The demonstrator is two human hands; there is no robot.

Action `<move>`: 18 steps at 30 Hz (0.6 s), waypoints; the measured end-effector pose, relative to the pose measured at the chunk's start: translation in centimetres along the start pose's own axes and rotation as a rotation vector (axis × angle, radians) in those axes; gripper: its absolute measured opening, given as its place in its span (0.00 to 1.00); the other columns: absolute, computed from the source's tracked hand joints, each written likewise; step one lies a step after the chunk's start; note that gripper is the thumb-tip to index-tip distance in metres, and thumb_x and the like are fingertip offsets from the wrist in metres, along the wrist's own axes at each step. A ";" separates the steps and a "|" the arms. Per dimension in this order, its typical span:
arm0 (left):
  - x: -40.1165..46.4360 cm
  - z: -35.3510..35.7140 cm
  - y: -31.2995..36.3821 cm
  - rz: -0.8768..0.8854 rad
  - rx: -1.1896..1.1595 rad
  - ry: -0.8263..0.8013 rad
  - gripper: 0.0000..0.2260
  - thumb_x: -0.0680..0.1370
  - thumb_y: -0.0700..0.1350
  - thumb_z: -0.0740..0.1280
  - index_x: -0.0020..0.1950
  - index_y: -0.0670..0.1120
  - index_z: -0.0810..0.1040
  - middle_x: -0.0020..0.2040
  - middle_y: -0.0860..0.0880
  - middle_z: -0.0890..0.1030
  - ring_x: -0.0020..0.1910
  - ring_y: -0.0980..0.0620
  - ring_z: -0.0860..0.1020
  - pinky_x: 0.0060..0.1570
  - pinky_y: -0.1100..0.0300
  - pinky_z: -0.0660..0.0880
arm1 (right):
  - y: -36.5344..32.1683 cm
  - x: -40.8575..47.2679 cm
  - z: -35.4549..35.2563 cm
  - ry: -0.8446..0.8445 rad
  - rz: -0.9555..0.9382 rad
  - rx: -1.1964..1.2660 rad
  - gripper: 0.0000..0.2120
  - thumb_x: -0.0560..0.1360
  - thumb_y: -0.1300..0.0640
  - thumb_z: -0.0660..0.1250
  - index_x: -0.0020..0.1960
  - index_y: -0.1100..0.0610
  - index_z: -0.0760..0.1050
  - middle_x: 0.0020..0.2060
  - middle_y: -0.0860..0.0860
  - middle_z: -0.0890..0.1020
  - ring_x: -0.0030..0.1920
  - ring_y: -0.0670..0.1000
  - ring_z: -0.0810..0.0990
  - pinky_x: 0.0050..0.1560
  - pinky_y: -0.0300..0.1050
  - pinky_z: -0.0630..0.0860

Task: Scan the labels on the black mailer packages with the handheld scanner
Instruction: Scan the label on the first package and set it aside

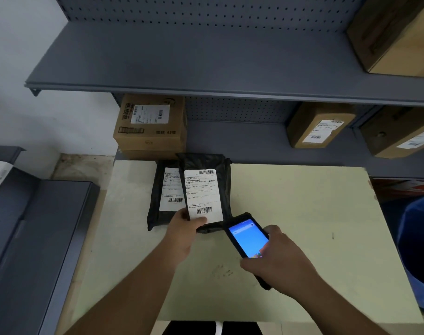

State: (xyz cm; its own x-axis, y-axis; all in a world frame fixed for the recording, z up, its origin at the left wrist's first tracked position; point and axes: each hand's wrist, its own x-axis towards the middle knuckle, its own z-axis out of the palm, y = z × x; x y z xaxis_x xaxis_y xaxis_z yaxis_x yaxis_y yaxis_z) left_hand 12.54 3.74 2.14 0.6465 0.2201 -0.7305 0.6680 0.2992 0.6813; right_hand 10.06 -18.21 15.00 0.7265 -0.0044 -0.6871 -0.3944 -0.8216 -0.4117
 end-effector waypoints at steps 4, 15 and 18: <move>0.0 -0.5 -0.9 0.017 -0.001 -0.009 0.23 0.72 0.32 0.73 0.66 0.45 0.79 0.59 0.48 0.87 0.60 0.47 0.84 0.69 0.43 0.76 | -1.4 -1.1 -0.8 -0.082 0.019 -0.034 0.23 0.64 0.45 0.74 0.52 0.52 0.70 0.45 0.50 0.83 0.36 0.50 0.82 0.35 0.44 0.74; -1.5 -0.5 -1.5 0.080 -0.004 0.017 0.26 0.74 0.31 0.73 0.70 0.46 0.75 0.60 0.48 0.85 0.60 0.47 0.84 0.65 0.46 0.79 | -2.6 -2.0 -1.1 -0.188 0.043 0.053 0.25 0.62 0.44 0.78 0.54 0.52 0.74 0.48 0.50 0.83 0.39 0.49 0.81 0.38 0.44 0.75; -1.6 -0.5 -1.6 0.084 -0.001 0.031 0.26 0.73 0.31 0.74 0.69 0.47 0.76 0.59 0.49 0.86 0.59 0.47 0.84 0.65 0.46 0.80 | -2.7 -2.0 -0.9 -0.192 0.039 0.054 0.26 0.61 0.43 0.78 0.54 0.52 0.74 0.47 0.50 0.83 0.39 0.49 0.81 0.38 0.44 0.76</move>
State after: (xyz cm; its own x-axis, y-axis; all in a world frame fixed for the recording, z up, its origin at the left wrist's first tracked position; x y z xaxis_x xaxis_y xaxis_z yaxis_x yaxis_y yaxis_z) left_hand 10.24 3.33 2.22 0.6887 0.2733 -0.6716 0.6112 0.2795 0.7405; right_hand 10.14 -16.50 18.06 0.5918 0.0777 -0.8023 -0.4533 -0.7910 -0.4110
